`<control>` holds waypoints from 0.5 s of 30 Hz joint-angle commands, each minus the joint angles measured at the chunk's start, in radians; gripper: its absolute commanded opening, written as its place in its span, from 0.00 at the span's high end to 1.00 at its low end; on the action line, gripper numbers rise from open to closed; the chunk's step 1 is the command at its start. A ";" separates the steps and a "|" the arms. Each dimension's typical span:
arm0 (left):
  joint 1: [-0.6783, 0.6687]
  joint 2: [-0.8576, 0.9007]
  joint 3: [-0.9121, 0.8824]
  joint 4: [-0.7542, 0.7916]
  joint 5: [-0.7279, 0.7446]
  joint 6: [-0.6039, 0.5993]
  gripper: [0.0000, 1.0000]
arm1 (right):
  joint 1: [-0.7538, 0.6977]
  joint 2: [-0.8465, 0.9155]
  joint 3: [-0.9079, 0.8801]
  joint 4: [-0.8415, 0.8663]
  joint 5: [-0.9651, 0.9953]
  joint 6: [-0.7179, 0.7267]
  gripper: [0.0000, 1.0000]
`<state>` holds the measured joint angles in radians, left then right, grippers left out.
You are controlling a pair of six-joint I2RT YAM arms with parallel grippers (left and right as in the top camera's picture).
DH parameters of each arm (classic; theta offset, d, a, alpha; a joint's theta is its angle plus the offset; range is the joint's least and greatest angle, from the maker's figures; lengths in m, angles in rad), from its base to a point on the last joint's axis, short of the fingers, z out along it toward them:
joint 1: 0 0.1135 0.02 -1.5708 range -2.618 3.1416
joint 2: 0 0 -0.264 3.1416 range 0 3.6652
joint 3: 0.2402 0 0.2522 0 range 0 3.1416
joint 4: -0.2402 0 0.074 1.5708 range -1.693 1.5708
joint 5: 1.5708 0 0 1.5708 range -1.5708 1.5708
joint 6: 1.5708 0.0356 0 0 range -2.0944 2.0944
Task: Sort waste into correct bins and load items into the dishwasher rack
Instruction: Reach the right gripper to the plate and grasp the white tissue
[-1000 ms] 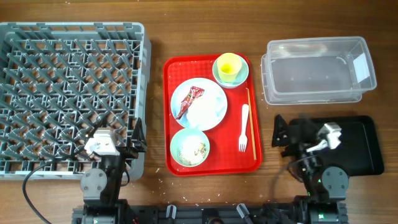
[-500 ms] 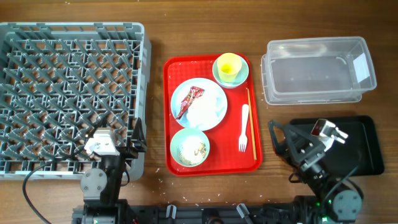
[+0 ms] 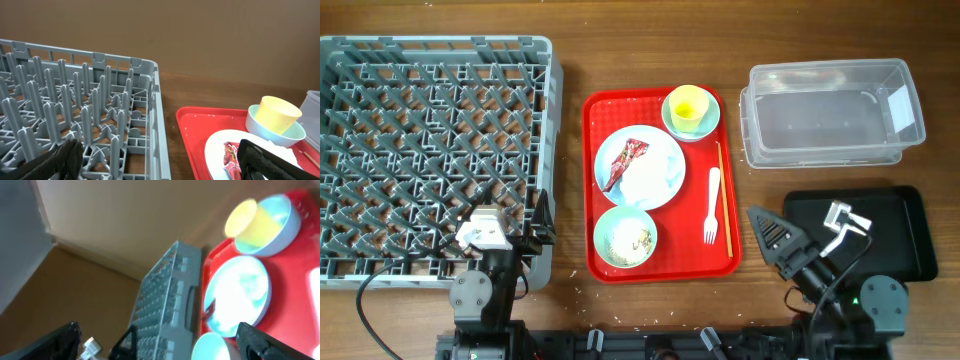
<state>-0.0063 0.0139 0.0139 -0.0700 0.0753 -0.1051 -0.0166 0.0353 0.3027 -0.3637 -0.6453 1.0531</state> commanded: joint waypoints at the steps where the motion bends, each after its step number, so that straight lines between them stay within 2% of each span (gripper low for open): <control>1: 0.006 -0.009 -0.008 -0.001 -0.006 0.023 0.00 | 0.002 0.090 0.175 -0.097 0.117 -0.206 0.00; 5: 0.006 -0.009 -0.008 -0.001 -0.006 0.023 0.00 | 0.002 0.437 0.379 -0.237 0.060 -0.393 0.01; 7: 0.006 -0.009 -0.008 -0.001 -0.006 0.023 0.00 | 0.021 0.667 0.519 -0.355 0.087 -0.525 0.01; 9: 0.006 -0.009 -0.008 -0.001 -0.006 0.023 0.00 | 0.055 0.809 0.620 -0.430 0.127 -0.583 0.00; 13: 0.006 -0.009 -0.008 -0.001 -0.006 0.023 0.00 | 0.246 1.080 0.814 -0.523 0.292 -0.602 0.00; 15: 0.006 -0.009 -0.008 -0.001 -0.006 0.023 0.00 | 0.393 1.185 0.862 -0.507 0.434 -0.518 0.00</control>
<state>-0.0063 0.0139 0.0139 -0.0704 0.0753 -0.1051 0.2333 1.1198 1.0954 -0.8799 -0.4053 0.5072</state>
